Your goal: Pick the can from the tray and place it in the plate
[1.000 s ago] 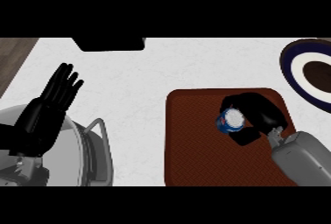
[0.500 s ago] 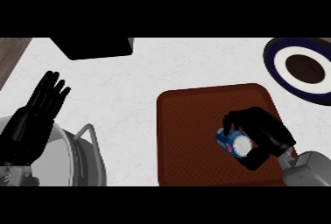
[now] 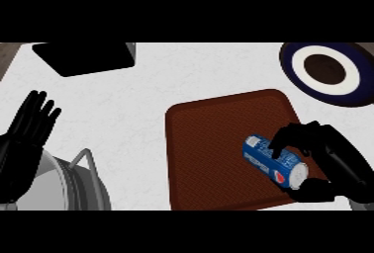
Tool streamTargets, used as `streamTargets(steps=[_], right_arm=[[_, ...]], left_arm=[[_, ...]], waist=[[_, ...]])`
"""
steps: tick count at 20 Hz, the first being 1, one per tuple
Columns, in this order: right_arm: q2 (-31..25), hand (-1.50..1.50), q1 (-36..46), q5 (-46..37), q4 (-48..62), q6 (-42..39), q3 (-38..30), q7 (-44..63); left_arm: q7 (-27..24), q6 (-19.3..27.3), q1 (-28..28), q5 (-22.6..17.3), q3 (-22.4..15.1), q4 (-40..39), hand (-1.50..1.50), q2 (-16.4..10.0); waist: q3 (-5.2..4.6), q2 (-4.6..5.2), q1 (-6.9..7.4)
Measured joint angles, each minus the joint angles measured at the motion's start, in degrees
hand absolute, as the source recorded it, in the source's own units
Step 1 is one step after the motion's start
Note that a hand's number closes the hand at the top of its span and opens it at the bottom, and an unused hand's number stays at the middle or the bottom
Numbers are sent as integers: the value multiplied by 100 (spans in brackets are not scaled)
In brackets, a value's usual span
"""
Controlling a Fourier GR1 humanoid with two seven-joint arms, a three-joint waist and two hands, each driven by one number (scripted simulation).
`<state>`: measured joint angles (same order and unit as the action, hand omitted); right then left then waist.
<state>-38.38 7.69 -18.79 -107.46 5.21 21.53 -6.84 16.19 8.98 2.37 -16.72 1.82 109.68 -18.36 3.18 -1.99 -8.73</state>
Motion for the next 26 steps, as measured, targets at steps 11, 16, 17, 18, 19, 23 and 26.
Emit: streamTargets(steps=[11,16,17,18,19,23,26], right_arm=[[264,150,-1067,1900,22,427,-1716,-772],[352,150,-1141,2738,463,285,-2472,-1089],[329,150,-1118,2842,602,254,-2627,-1159],[307,150,-1108,2922,750,227,-2767,-1239],[294,150,-1081,3003,903,216,-2913,-1310],[227,150,-833,3228,1586,259,-3443,-1521],[137,150,-589,3353,2119,230,-3736,-1664]], left_arm=[[22,-106,7,-15,32,187,0,5],[31,-169,-187,-7,-82,131,0,7],[32,-178,-242,-8,-116,111,0,8],[35,-174,-286,4,-147,90,0,10],[35,-191,-337,6,-177,65,0,10],[42,-246,-564,2,-309,-38,0,18],[59,-291,-736,2,-408,-126,0,28]], waist=[[-40,126,73],[-57,176,270],[-61,188,325],[-60,197,364],[-62,207,412],[-65,257,626],[-69,285,784]])
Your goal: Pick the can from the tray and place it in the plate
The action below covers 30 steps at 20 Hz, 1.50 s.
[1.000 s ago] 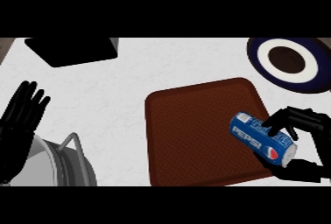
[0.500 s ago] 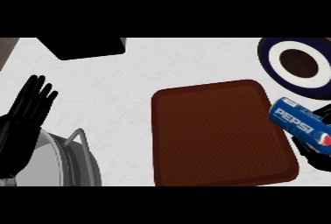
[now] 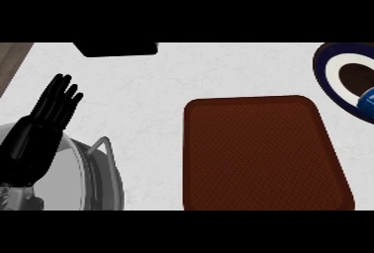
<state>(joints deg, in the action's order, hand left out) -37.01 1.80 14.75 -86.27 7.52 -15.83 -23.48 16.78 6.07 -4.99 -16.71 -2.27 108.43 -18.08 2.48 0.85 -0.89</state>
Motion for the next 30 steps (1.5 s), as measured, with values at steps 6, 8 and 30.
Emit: streamTargets(steps=[6,8,30], right_arm=[[-247,150,518,133,999,-150,-363,-237],[-352,150,704,138,1316,-208,-437,-305],[-699,-150,2131,-51,4117,-1783,-78,-875]], left_arm=[[30,-75,-318,-23,-178,-170,0,29],[47,-80,-419,-29,-238,-224,0,41],[260,14,-935,-60,-533,-547,0,121]], waist=[[-9,48,288],[-13,61,378],[-14,97,798]])
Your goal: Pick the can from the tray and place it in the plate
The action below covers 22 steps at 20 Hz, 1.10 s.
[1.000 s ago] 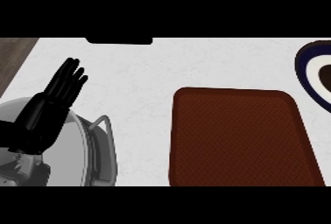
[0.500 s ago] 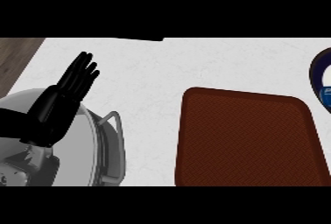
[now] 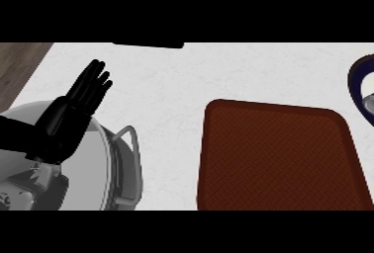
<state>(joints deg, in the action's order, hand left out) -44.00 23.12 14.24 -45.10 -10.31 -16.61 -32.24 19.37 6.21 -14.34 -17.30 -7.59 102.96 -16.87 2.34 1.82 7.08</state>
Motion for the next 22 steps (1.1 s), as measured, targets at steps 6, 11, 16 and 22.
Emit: streamTargets(steps=[6,11,16,22], right_arm=[[-79,-150,295,441,714,-617,-357,-53],[-280,-150,325,674,1148,-1525,-474,-107],[-516,-150,215,712,1364,-2165,-439,-40],[-780,-150,35,652,1403,-2449,-363,83]], left_arm=[[26,26,98,-9,70,53,0,-23],[39,49,210,-10,142,123,0,-40],[58,67,334,-15,226,203,0,-61],[66,94,455,14,288,292,0,-69]], waist=[[1,-21,-94],[7,-34,-193],[16,-43,-305],[19,-53,-404]])
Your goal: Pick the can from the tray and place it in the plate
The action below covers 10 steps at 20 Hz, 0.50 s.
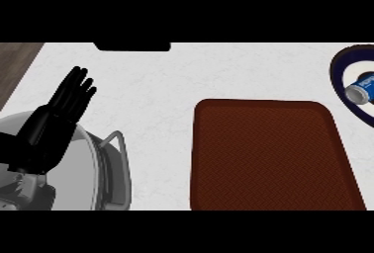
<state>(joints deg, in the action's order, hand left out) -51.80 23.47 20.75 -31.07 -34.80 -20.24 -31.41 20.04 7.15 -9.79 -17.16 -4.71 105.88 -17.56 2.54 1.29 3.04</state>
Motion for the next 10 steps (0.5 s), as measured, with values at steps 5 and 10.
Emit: streamTargets(steps=[5,10], right_arm=[[-166,-150,-198,-114,-66,-63,92,-20],[-247,-150,-380,-184,-128,-74,159,-76]], left_arm=[[-3,4,93,-13,68,58,0,-16],[18,9,165,-27,124,98,0,-24]], waist=[[1,-5,-80],[4,-19,-148]])
